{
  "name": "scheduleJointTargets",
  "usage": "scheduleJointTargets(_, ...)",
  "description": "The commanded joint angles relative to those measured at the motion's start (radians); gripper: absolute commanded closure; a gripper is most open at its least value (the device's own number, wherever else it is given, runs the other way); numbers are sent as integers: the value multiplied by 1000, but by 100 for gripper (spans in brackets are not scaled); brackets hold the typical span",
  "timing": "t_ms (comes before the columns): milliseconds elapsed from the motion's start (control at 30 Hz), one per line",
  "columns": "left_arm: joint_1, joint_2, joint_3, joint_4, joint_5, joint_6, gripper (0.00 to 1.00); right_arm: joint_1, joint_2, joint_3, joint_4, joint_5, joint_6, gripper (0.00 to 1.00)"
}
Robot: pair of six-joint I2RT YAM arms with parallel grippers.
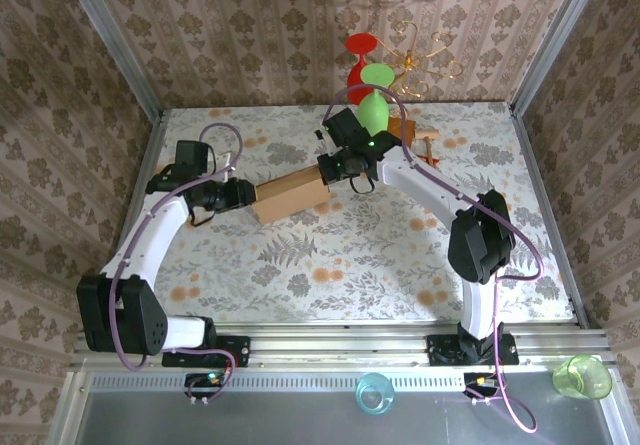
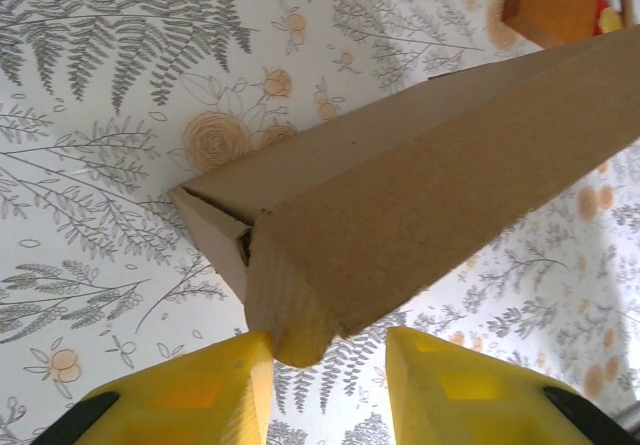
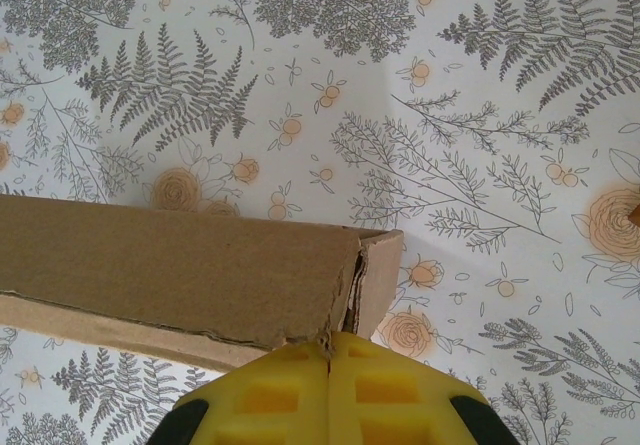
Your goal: Fold the paper box
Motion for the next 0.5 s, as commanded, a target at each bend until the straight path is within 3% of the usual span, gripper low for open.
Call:
scheduleJointTargets(0, -11, -13, -5, 3, -72, 16, 65, -5, 2, -12, -2, -16, 13, 100)
scheduleJointTargets(467, -47, 13, 29, -5, -113, 11, 81, -7, 8, -9, -1, -24, 14, 100)
